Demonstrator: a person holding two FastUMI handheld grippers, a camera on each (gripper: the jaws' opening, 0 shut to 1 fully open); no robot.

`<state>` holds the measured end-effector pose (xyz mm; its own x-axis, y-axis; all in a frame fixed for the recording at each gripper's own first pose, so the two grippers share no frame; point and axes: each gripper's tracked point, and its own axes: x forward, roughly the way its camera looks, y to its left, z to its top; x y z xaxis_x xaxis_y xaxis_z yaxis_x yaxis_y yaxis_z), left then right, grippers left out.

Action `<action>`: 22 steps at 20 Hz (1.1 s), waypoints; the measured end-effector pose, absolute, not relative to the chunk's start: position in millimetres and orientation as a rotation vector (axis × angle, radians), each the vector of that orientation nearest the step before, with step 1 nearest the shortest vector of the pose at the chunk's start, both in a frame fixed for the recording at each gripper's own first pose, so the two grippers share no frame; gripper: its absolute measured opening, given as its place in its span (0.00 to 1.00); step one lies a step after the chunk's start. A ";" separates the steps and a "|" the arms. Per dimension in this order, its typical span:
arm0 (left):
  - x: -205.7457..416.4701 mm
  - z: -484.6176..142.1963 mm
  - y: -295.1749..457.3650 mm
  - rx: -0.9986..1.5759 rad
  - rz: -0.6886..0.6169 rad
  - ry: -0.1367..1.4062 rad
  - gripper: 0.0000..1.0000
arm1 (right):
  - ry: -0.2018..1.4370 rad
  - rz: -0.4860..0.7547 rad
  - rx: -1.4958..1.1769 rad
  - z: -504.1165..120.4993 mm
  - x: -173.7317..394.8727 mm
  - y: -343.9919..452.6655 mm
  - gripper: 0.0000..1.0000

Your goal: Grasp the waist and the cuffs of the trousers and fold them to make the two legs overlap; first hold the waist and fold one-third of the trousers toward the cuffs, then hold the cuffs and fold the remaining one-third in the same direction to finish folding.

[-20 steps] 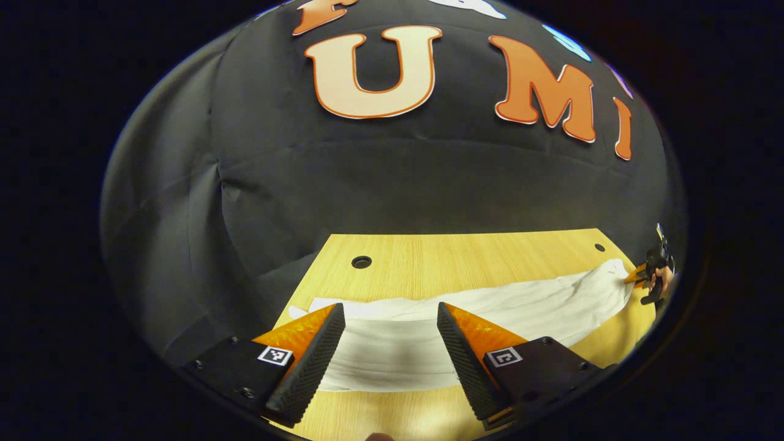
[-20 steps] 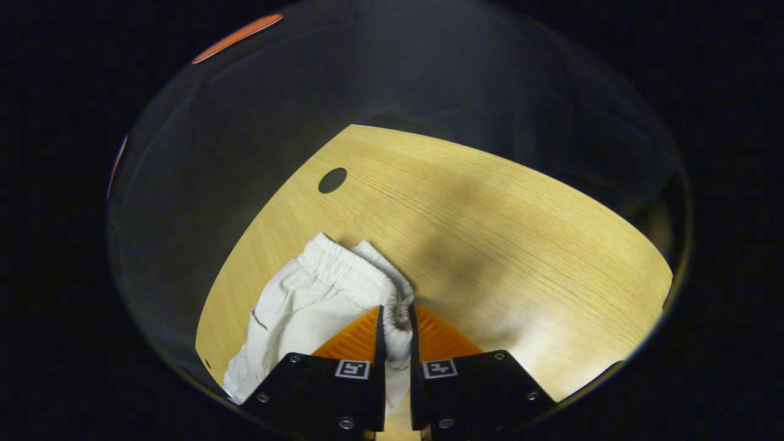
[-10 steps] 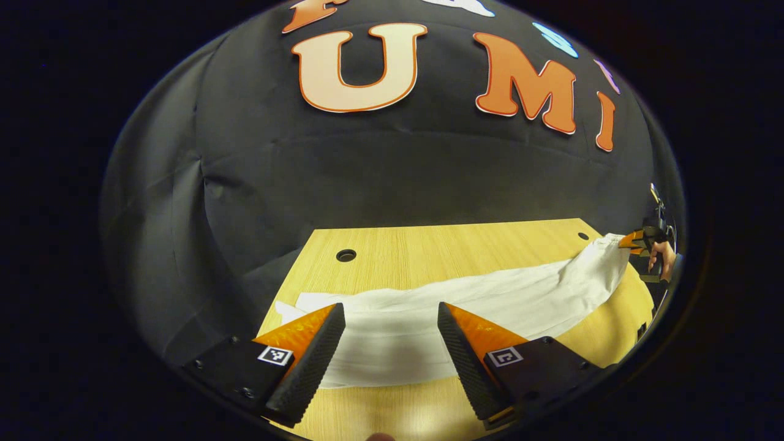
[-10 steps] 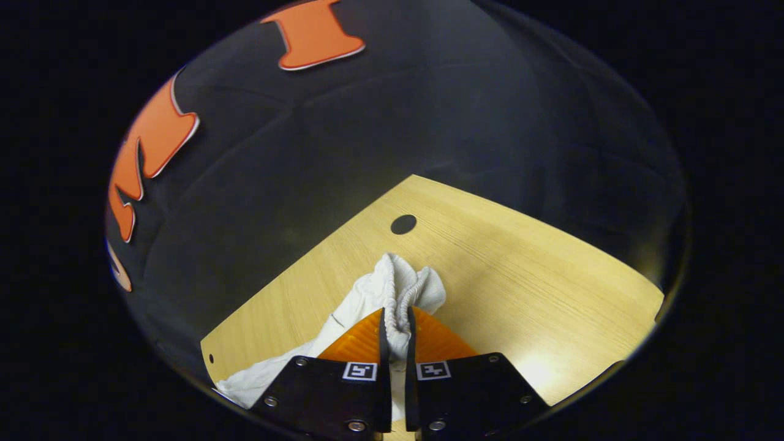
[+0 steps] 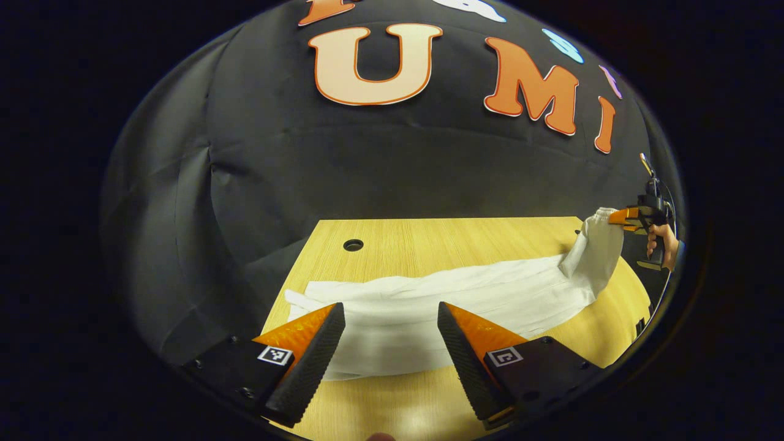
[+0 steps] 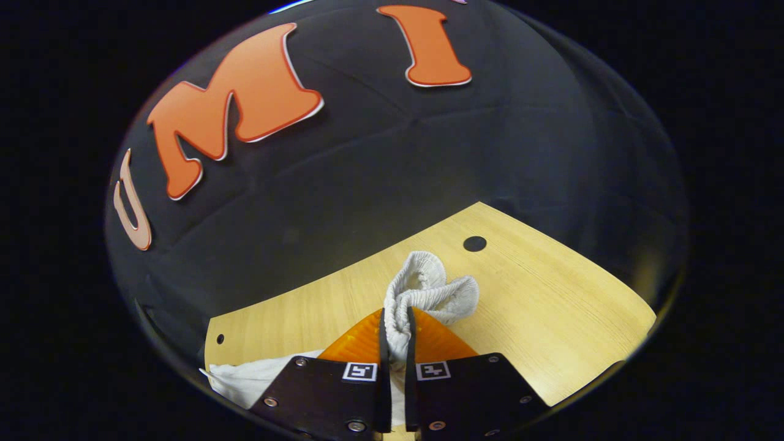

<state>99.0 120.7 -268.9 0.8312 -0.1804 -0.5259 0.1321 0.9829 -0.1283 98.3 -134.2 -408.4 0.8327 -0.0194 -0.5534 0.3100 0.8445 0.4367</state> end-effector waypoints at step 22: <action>60.0 -344.3 198.3 -0.286 -0.067 0.718 0.99 | 0.787 0.289 0.069 -429.3 92.6 -138.7 0.21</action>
